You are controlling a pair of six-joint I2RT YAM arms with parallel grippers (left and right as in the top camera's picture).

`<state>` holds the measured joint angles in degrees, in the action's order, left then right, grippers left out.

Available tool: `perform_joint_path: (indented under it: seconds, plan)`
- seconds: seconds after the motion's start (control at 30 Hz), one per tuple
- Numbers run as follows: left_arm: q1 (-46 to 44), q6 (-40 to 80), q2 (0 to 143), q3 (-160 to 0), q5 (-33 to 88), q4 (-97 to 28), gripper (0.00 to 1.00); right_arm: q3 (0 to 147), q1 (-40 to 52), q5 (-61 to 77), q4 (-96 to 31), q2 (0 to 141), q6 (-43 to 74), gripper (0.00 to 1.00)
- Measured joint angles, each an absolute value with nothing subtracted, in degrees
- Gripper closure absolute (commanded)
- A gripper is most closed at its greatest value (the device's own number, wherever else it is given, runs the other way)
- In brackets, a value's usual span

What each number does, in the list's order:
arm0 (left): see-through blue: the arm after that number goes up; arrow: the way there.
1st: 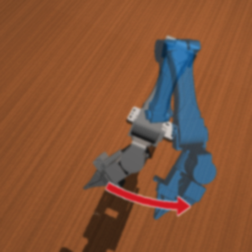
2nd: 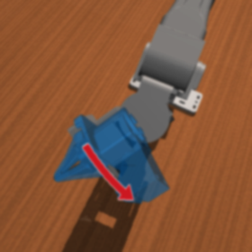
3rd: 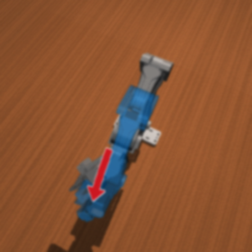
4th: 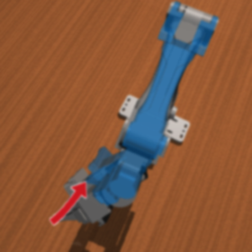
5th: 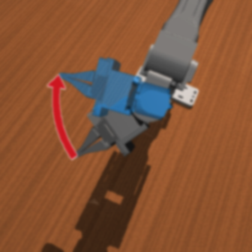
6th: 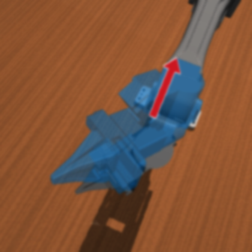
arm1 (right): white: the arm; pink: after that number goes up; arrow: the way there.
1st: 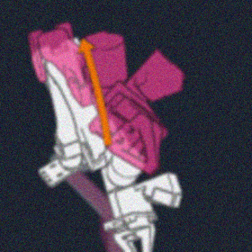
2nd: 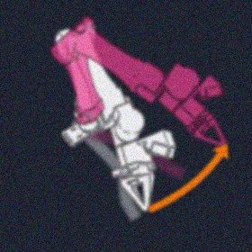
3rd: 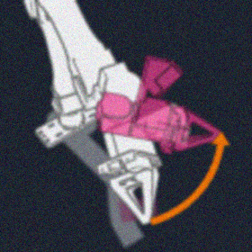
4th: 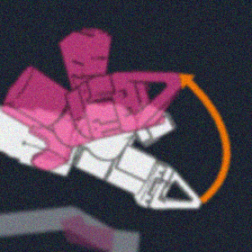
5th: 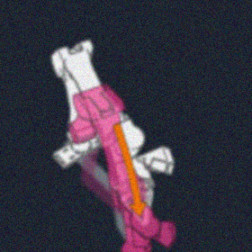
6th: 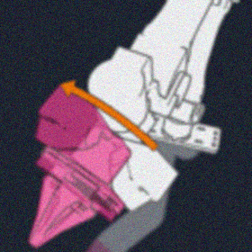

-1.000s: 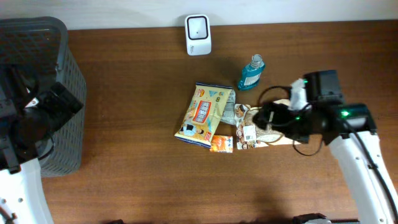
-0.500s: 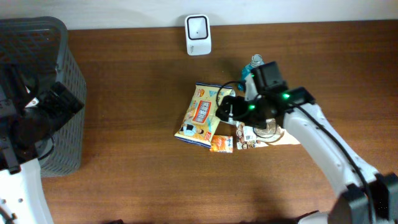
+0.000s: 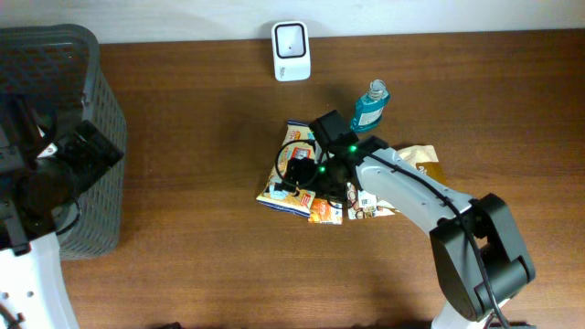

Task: Scan the item barcode

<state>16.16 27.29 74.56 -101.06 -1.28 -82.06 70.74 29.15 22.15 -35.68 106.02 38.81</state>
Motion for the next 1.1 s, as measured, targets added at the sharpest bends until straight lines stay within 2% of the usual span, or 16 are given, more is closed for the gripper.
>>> perform_joint_path:
  seconds: [0.2,0.37,0.43,0.47,0.53,0.6,0.63,0.67,0.83,1.1]
  plan:
    - [16.16,27.29,74.56,-101.06,-1.28,-82.06,0.01,70.74,29.15,19.03,-36.07,106.04,39.22,0.15]
    - [16.16,27.29,74.56,-101.06,-1.28,-82.06,0.01,70.74,29.69,17.78,-35.03,106.54,40.29,0.16]
    - [16.16,27.29,74.56,-101.06,-1.28,-82.06,0.01,70.74,30.33,17.30,-34.83,107.79,41.45,0.22]
    - [16.16,27.29,74.56,-101.06,-1.28,-82.06,0.01,70.74,30.52,17.15,-34.65,108.27,41.67,0.29]
    - [16.16,27.29,74.56,-101.06,-1.28,-82.06,0.01,70.74,31.00,16.95,-34.22,109.51,42.57,0.51]
    - [16.16,27.29,74.56,-101.06,-1.28,-82.04,0.01,70.74,31.14,16.91,-33.93,109.86,43.20,0.82]
    - [16.16,27.29,74.56,-101.06,-1.28,-82.06,0.01,70.74,31.14,16.86,-33.71,109.86,43.48,0.93]
    - [16.16,27.29,74.56,-101.06,-1.26,-82.06,0.01,70.81,31.14,16.78,-33.36,109.86,43.22,0.96]
    - [16.16,27.29,74.56,-101.06,-1.28,-82.08,0.01,73.06,31.14,16.95,-35.73,109.95,37.01,0.96]
    - [16.16,27.29,74.56,-101.06,-1.28,-82.04,0.01,88.36,31.14,26.94,-49.36,110.13,11.92,0.96]
